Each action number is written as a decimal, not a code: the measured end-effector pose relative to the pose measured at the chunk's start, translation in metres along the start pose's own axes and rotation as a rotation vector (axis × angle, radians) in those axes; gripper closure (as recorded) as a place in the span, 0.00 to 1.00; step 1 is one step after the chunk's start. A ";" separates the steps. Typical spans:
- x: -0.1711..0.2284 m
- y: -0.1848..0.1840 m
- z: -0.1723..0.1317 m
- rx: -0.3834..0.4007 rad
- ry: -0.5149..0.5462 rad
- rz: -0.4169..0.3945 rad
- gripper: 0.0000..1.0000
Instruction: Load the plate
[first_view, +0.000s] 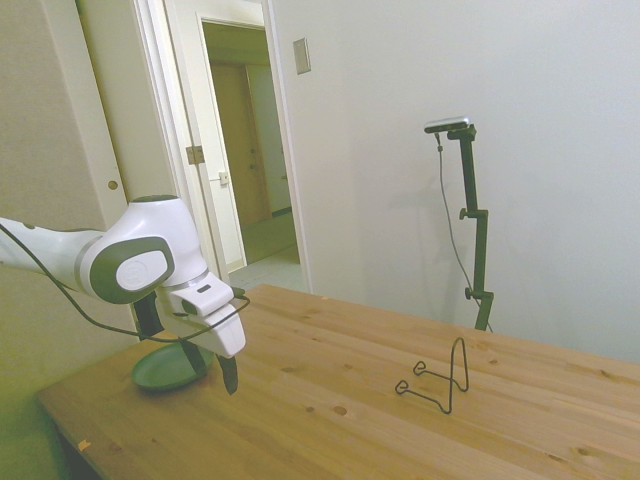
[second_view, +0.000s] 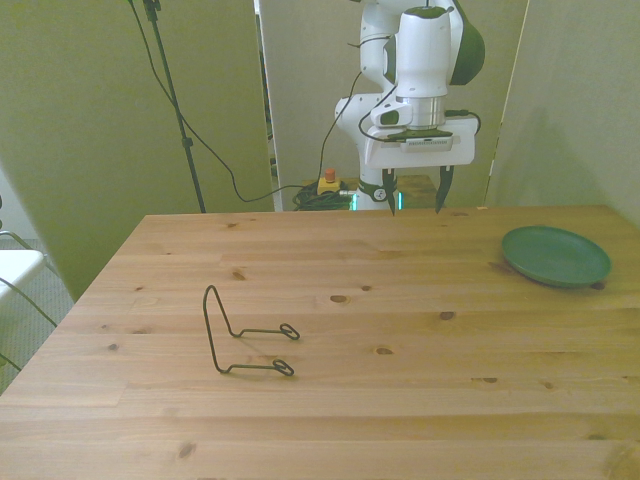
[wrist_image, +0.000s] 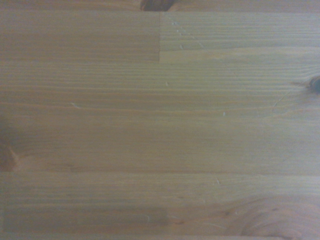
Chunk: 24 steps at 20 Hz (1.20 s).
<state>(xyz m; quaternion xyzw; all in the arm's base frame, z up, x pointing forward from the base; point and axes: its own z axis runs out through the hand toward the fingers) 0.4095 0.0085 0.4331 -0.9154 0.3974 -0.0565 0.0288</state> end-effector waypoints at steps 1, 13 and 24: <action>0.000 0.000 0.000 0.000 0.001 0.000 0.00; -0.002 -0.035 0.015 0.140 -0.118 0.100 0.00; -0.044 -0.106 0.053 0.234 -0.218 0.046 0.00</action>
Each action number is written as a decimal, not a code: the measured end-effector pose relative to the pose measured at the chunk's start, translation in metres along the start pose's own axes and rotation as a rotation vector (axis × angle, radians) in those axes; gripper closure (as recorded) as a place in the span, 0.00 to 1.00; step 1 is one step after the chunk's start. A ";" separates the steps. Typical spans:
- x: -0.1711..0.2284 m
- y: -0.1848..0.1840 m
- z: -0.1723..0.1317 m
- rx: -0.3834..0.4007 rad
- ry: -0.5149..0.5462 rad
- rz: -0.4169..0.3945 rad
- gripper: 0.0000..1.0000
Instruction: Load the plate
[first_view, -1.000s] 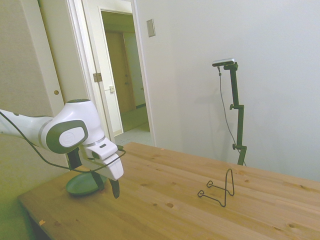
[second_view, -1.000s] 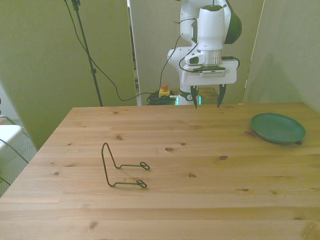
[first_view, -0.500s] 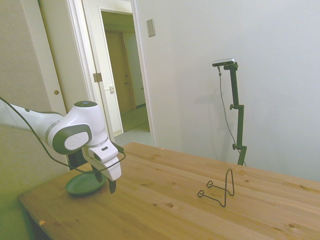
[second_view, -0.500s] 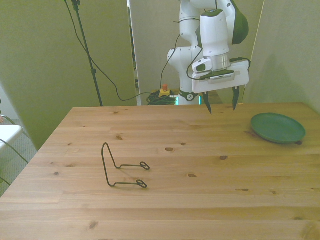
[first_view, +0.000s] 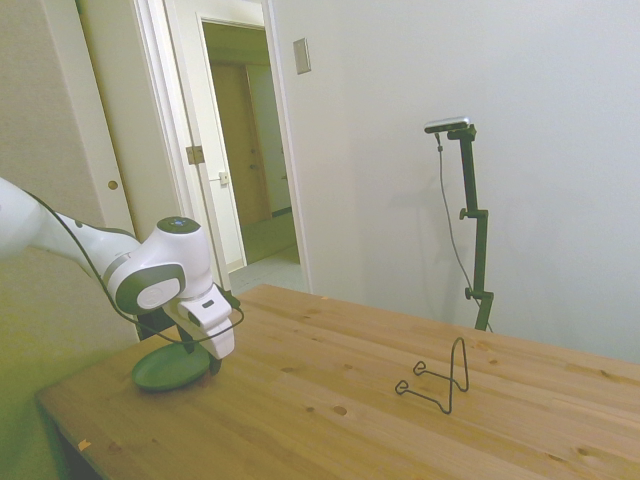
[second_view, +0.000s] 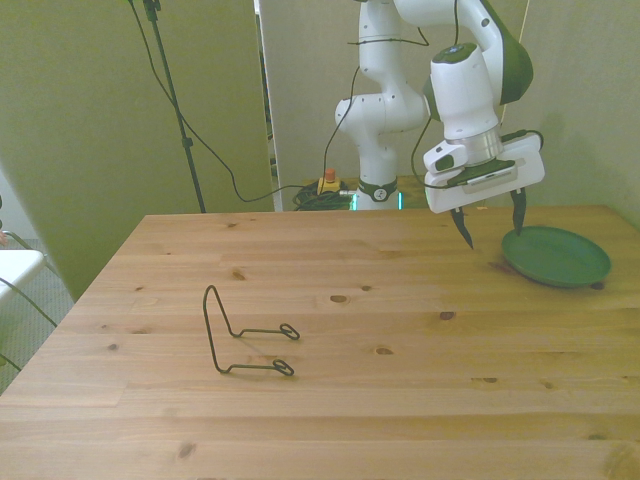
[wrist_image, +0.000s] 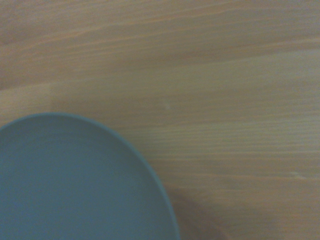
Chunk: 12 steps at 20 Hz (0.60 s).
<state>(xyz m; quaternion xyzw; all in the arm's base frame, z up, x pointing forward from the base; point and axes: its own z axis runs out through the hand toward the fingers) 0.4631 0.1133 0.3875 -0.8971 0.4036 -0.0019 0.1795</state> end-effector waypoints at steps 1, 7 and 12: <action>-0.004 -0.002 0.004 -0.002 -0.007 -0.003 0.00; -0.009 -0.007 0.031 -0.026 -0.030 0.013 0.00; -0.009 -0.008 0.042 -0.025 -0.034 0.024 0.00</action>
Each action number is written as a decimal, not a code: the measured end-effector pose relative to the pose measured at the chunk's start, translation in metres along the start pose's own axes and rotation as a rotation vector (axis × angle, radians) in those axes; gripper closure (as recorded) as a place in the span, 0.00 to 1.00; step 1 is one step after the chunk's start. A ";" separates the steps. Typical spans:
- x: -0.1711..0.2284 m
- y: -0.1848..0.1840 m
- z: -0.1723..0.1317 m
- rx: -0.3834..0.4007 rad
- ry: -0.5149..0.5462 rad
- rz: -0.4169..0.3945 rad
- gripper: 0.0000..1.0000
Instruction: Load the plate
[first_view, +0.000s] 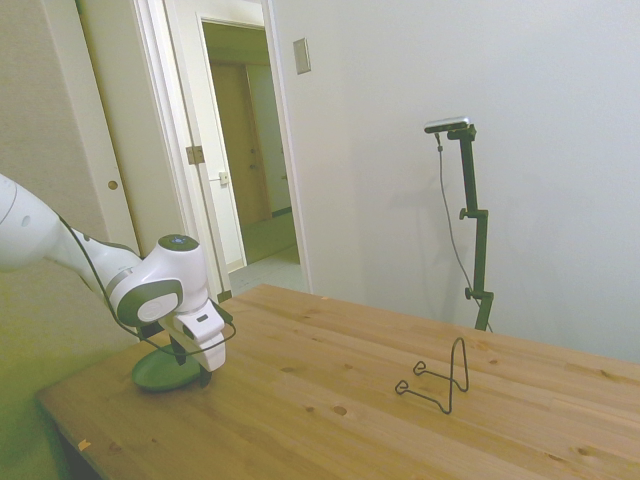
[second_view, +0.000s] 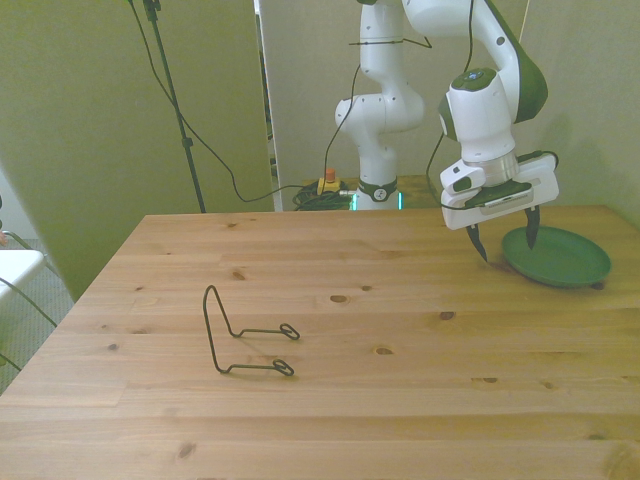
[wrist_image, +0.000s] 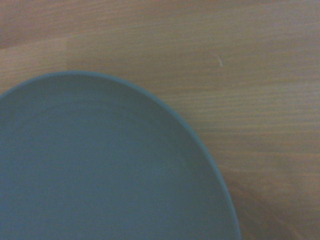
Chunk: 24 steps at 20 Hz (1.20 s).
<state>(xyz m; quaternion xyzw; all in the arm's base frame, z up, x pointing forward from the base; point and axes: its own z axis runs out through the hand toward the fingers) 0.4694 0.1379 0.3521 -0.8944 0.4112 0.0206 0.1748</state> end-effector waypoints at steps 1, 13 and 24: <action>-0.001 0.000 0.003 -0.002 -0.005 0.004 0.00; -0.002 -0.005 0.007 0.025 0.012 0.007 1.00; 0.004 -0.010 0.015 0.022 0.009 0.016 1.00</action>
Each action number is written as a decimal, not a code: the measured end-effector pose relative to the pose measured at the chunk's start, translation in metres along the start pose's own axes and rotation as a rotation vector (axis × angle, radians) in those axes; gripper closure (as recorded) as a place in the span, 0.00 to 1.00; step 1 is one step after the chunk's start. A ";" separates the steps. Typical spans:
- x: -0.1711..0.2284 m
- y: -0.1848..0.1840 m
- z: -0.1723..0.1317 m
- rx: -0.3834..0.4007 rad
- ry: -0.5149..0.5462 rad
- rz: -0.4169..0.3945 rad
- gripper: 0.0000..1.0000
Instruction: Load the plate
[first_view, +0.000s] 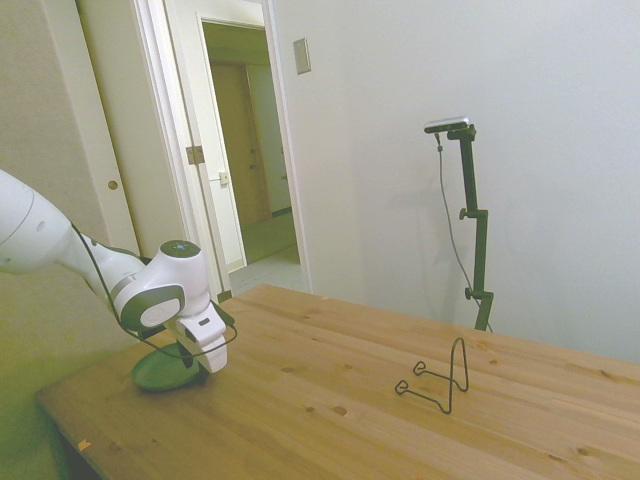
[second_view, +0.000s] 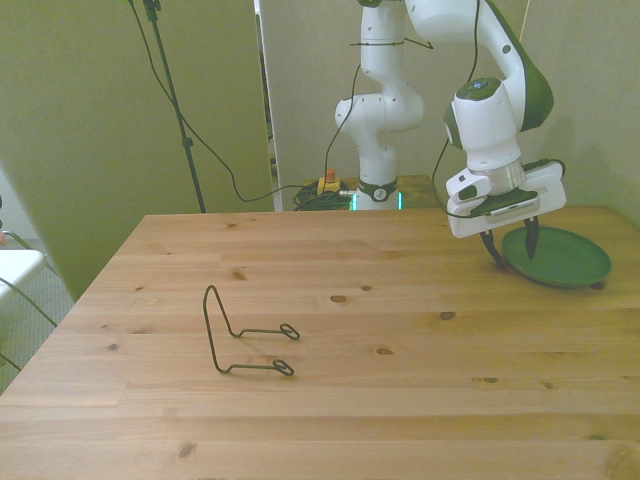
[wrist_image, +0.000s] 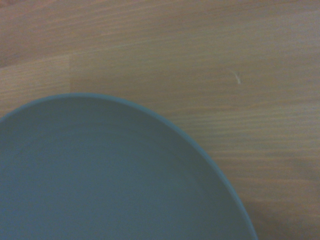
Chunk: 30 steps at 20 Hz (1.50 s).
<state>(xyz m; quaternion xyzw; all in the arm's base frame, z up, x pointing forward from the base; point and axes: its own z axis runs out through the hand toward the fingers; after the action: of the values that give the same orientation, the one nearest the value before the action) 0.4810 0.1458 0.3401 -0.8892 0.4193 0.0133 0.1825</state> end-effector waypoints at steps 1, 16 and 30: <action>0.001 0.001 0.000 -0.001 0.000 0.002 1.00; 0.019 0.008 -0.004 -0.077 -0.019 0.013 1.00; 0.047 0.022 -0.139 -0.225 0.132 -0.028 1.00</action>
<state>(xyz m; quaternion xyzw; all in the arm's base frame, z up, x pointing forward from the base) 0.4766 0.0516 0.4548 -0.9089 0.4136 -0.0008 0.0536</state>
